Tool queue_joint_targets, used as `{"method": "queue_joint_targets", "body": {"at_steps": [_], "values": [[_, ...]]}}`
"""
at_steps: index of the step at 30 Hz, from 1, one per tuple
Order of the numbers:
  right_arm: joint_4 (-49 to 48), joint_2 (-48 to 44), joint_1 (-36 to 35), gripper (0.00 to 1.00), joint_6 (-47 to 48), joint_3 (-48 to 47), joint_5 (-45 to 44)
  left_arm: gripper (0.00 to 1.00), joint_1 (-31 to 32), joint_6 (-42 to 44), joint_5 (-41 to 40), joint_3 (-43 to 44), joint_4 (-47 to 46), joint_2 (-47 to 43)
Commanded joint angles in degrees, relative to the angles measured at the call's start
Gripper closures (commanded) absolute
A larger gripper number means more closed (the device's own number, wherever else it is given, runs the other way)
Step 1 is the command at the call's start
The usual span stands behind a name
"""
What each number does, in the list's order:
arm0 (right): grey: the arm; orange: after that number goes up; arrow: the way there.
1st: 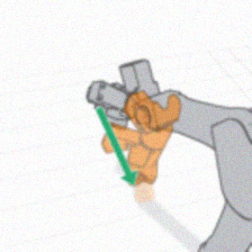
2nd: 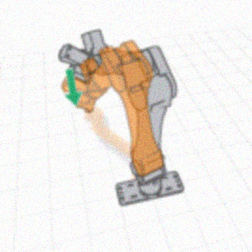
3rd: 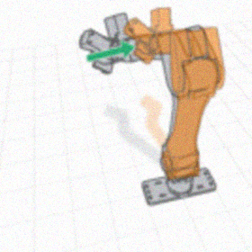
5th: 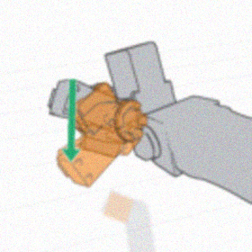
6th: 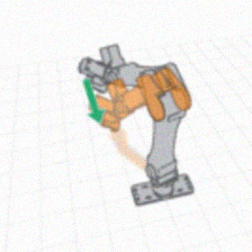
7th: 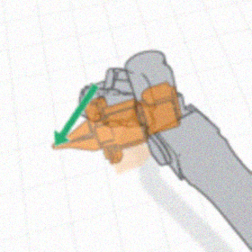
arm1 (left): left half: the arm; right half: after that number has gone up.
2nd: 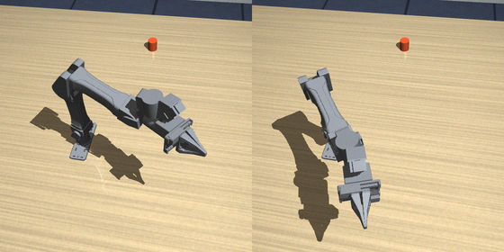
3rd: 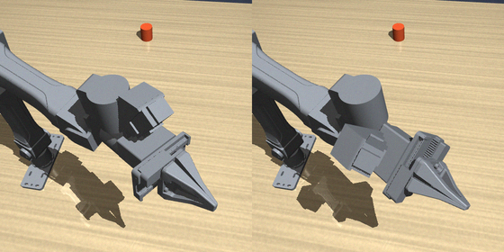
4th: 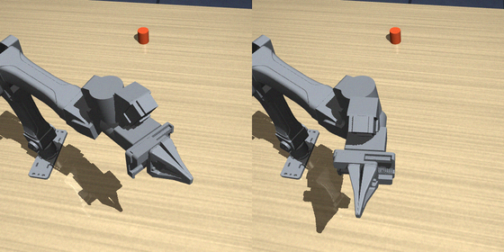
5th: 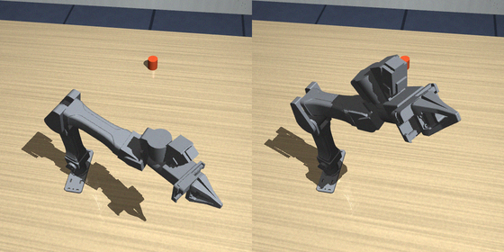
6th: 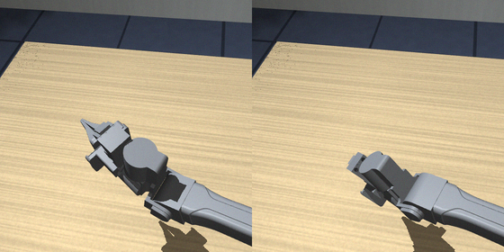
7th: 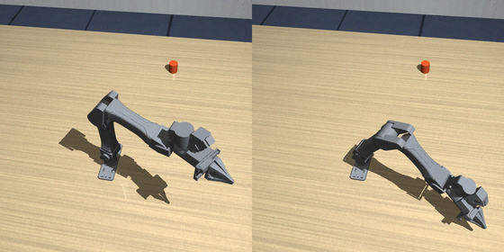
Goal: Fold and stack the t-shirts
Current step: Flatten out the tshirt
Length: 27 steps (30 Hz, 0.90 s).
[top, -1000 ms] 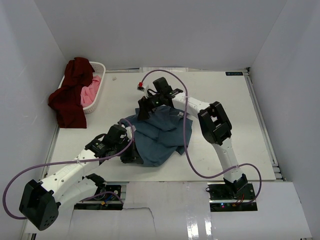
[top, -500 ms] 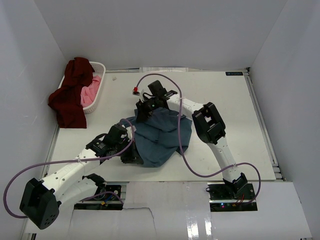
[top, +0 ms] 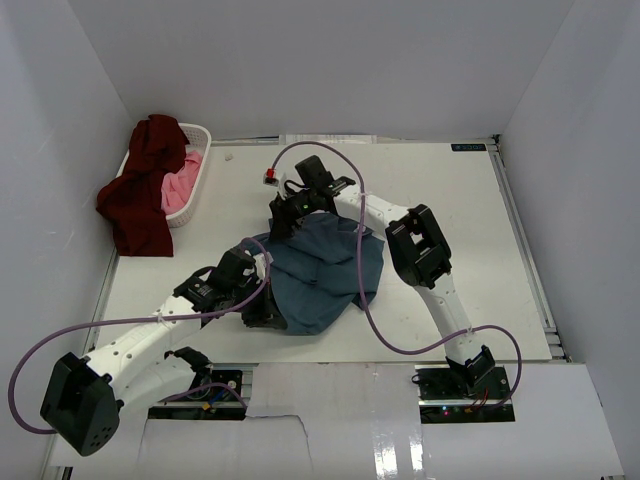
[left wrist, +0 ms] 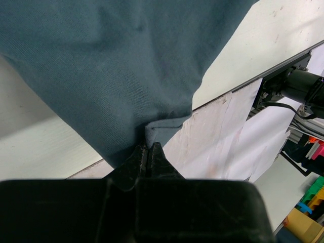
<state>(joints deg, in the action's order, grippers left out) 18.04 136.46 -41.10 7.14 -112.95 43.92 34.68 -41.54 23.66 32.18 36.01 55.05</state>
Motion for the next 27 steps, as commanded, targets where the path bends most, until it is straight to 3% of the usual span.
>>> {"method": "queue_joint_targets", "body": {"at_steps": [1, 16, 22, 27], "values": [[-0.29, -0.15, -0.56, 0.43, 0.34, -2.63, 2.13, 1.00, 0.22, 0.23, 1.21, -0.10, 0.03, -0.03], [4.63, -0.50, -0.82, 0.92, 2.53, -3.42, 2.05, 1.00, 0.22, 0.49, 1.30, 0.07, -0.15, 0.50], [5.07, -3.57, 0.66, 0.92, 0.17, -3.94, -1.90, 1.00, 0.22, 1.02, -0.01, 3.05, 0.73, 0.94], [5.16, -7.07, 7.43, 0.92, -7.82, -12.10, -4.80, 1.00, -0.22, 3.39, -8.09, 9.64, 5.72, 2.61]]}}
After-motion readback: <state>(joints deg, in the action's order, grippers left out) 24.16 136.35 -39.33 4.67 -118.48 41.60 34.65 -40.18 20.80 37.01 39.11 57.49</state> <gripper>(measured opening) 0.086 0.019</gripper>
